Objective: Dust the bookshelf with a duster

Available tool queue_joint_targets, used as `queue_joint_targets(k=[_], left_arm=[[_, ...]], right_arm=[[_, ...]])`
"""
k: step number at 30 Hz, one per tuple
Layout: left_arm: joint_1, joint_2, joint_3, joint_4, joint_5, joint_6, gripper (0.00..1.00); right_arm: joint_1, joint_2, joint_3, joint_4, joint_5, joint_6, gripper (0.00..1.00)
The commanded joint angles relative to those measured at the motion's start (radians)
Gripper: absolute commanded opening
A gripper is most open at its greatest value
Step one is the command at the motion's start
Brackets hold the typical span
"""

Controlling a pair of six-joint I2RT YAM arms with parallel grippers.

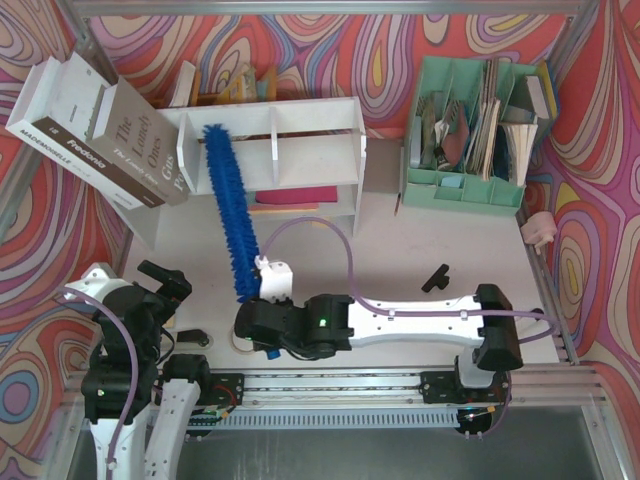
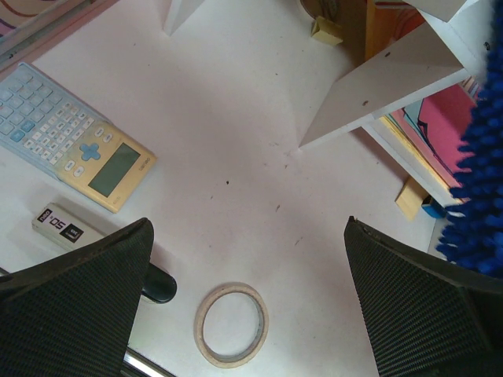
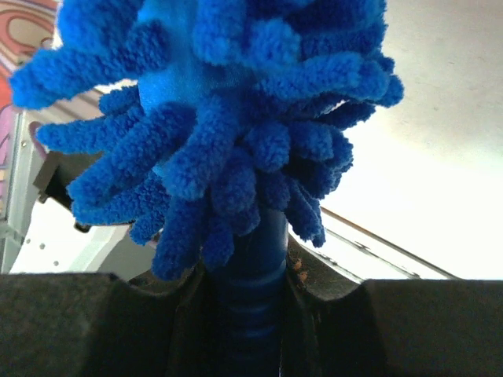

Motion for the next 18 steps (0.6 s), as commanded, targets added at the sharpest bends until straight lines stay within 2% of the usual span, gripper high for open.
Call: queue_joint_targets(k=[1,7,14,18], left_arm=[[0.005,0.0,-0.013,0.008,-0.007,0.015,0.98],[0.005,0.002,-0.013,0.01,-0.008,0.014,0.98],[0.005,0.016,-0.011,0.008,-0.011,0.014,0.98],[0.005,0.002,-0.013,0.003,-0.024,0.009,0.98]], right_arm=[[0.017,0.041,0.071,0.081,-0.025,-0.081,0.0],[0.033,-0.031,0.043,0.046,0.1,-0.093,0.0],[0.036,-0.236,-0.09,0.049,0.244,-0.143,0.0],[0.036,-0.257,-0.065,-0.085,0.287,-0.068,0.0]])
